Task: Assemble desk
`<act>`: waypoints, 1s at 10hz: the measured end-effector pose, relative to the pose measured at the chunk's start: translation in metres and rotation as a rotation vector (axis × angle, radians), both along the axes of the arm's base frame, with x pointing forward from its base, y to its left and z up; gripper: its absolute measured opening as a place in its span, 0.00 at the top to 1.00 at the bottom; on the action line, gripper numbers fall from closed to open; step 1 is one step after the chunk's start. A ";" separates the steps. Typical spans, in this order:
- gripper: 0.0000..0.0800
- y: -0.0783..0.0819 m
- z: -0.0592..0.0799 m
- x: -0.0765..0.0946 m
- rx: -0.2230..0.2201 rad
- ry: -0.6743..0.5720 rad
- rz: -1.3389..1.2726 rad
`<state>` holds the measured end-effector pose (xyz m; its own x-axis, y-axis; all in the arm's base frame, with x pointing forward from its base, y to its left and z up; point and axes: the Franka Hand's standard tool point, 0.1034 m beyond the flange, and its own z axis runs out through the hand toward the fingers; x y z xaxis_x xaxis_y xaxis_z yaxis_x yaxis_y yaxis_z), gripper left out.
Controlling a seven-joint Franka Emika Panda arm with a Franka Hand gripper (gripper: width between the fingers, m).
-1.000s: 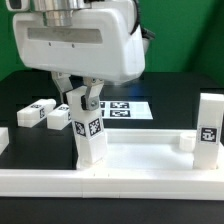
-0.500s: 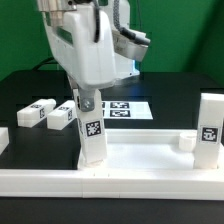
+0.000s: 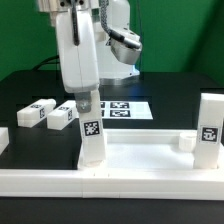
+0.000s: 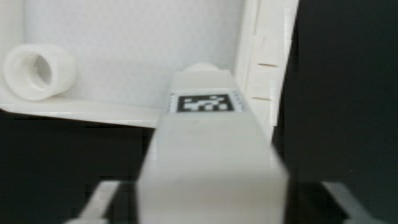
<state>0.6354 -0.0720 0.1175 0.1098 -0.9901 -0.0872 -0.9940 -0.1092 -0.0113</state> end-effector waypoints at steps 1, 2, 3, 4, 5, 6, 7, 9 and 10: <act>0.36 0.000 0.000 0.000 0.000 -0.004 0.035; 0.22 0.002 0.000 0.001 0.000 -0.010 0.073; 0.22 0.006 0.000 0.003 -0.003 -0.025 0.151; 0.19 0.009 0.000 0.004 -0.006 -0.040 0.272; 0.19 0.010 0.000 0.005 -0.008 -0.050 0.355; 0.19 0.011 0.000 0.007 -0.015 -0.064 0.421; 0.19 0.012 -0.001 0.007 -0.016 -0.075 0.542; 0.19 0.014 -0.001 0.007 -0.017 -0.084 0.663; 0.19 0.014 -0.002 0.007 -0.019 -0.092 0.759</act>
Offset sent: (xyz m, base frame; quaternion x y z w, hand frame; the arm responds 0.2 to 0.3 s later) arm 0.0020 0.0138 0.0012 0.0133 0.0094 -0.2352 0.9718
